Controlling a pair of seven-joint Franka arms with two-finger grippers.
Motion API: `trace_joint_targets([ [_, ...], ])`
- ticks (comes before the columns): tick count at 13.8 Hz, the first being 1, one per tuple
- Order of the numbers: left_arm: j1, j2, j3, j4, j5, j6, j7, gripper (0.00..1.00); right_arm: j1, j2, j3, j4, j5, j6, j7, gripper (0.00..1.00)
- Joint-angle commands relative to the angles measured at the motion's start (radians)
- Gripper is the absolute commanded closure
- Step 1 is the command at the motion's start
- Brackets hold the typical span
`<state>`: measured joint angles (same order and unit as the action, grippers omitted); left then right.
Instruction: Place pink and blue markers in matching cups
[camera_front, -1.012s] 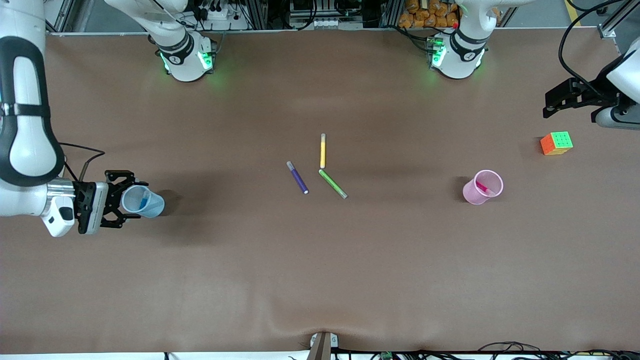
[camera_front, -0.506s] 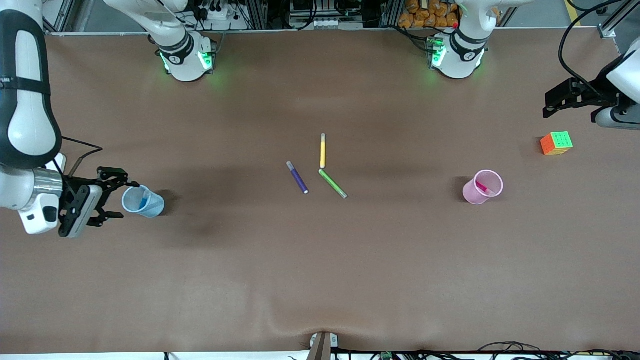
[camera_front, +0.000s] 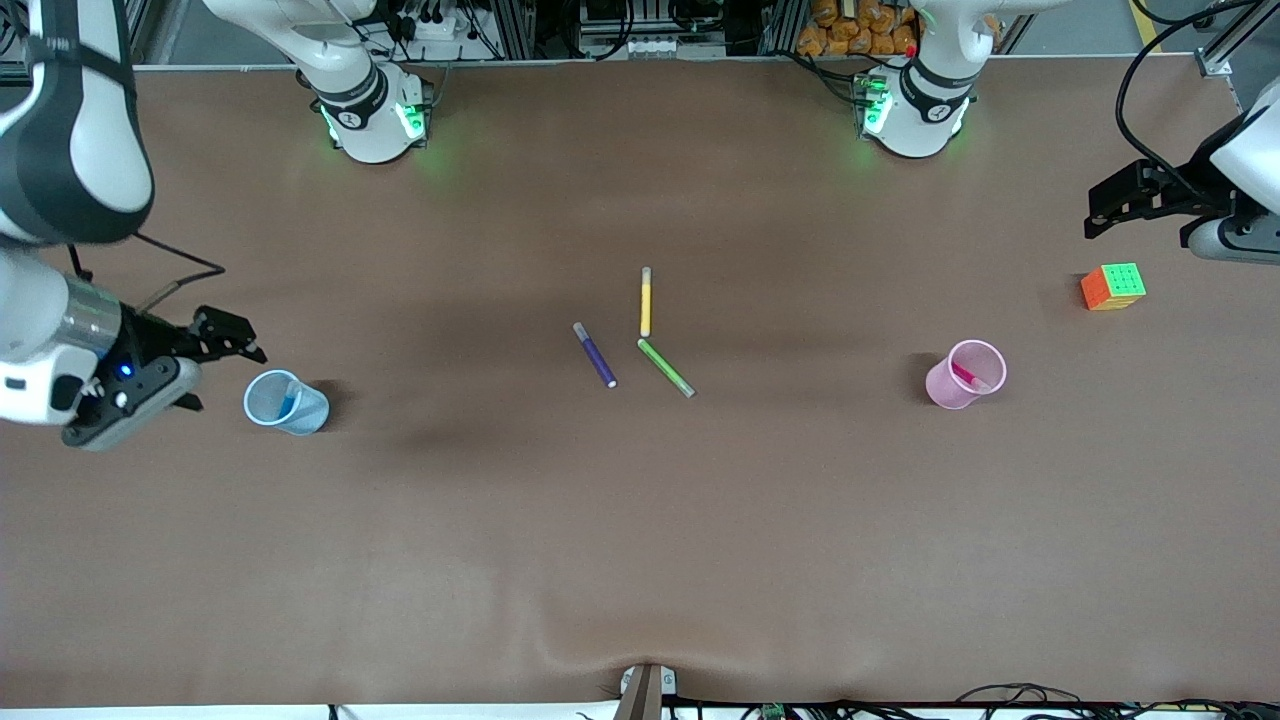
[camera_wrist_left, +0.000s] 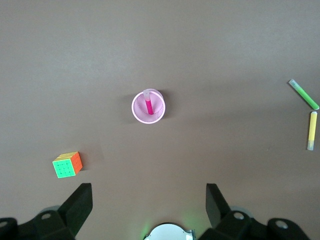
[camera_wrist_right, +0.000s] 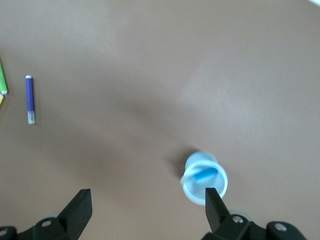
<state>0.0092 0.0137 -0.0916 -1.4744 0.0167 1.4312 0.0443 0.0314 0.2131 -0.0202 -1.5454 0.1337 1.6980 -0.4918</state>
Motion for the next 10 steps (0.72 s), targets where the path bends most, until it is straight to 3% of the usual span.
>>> trace_joint_targets([
  [1, 0.0, 0.003, 0.003, 0.006, -0.017, 0.006, 0.003, 0.0, -0.005, -0.073, -0.004, -0.029, -0.04, -0.067, 0.232, 0.0],
  [4, 0.002, 0.003, 0.003, 0.006, -0.017, 0.006, 0.006, 0.0, -0.008, -0.119, -0.007, -0.021, -0.088, -0.155, 0.442, 0.0],
  [10, 0.002, 0.003, 0.003, 0.005, -0.018, 0.006, 0.006, 0.0, -0.034, -0.219, -0.012, -0.021, -0.1, -0.247, 0.45, 0.0],
])
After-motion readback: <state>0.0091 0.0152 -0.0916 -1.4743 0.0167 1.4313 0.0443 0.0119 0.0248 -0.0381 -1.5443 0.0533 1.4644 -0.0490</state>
